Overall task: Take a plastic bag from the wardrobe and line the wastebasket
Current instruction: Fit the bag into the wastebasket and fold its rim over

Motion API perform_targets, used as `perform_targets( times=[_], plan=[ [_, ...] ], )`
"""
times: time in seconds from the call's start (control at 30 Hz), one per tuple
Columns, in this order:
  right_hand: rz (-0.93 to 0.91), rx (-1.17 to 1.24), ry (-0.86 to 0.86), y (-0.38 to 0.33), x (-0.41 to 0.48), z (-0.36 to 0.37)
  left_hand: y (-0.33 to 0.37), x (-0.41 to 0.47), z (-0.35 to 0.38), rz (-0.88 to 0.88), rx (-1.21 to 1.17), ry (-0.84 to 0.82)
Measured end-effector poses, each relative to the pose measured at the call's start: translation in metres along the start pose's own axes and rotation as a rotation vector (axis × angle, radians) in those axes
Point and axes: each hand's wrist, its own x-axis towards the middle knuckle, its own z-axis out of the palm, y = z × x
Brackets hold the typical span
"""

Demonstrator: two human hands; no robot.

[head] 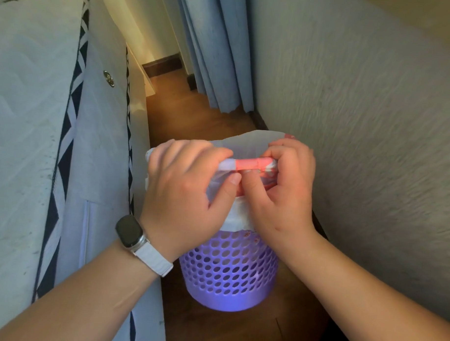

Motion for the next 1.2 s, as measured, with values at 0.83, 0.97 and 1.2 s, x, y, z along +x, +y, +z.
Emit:
perform_targets(
  times=[0.83,0.97,1.2],
  plan=[
    [0.017,-0.015,-0.040,0.006,-0.003,-0.001,-0.001,0.001,-0.001,0.006,0.001,-0.067],
    [0.020,-0.022,-0.067,-0.001,-0.006,0.000,-0.002,0.000,0.001,0.005,0.002,-0.080],
    [-0.006,0.059,-0.111,0.012,0.002,-0.010,-0.015,0.005,-0.002,-0.081,-0.005,-0.076]
  ],
)
